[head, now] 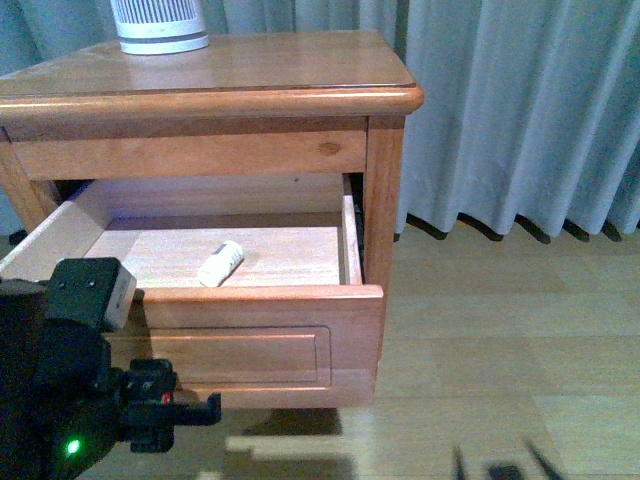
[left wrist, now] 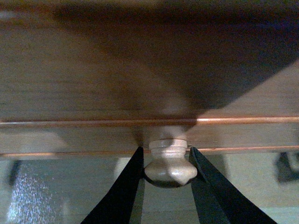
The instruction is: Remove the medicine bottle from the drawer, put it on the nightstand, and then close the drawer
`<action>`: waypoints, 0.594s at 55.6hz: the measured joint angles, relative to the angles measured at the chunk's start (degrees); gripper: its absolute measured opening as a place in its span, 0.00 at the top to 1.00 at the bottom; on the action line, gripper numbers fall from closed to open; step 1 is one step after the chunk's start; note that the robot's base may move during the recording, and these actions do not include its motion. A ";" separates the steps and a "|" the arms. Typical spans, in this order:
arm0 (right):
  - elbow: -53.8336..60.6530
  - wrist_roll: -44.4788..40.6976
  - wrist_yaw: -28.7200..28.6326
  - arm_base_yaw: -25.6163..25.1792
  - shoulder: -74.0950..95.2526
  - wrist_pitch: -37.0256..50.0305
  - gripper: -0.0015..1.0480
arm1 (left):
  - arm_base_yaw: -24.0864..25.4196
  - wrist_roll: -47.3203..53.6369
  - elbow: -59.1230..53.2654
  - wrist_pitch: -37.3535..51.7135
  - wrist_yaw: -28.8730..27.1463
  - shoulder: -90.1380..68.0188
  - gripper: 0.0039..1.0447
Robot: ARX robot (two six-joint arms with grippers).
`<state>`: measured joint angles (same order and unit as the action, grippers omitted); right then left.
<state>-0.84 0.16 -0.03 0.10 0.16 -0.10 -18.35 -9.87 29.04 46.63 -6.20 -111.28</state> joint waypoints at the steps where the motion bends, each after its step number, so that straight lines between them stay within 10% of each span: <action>1: 0.00 0.00 0.00 0.00 0.00 0.00 0.07 | -0.11 -0.13 -0.35 0.09 -0.04 0.20 0.76; 8: 0.00 0.00 0.00 0.00 0.00 0.00 0.07 | -1.62 -2.21 -3.76 0.35 -0.57 2.49 0.75; 33: 0.00 0.00 0.00 0.00 0.00 0.00 0.07 | -6.38 -8.11 -8.55 -4.94 1.18 14.71 0.05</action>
<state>-0.84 0.16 -0.03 0.10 0.16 -0.10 -24.73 -17.98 20.49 41.69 -5.02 -96.57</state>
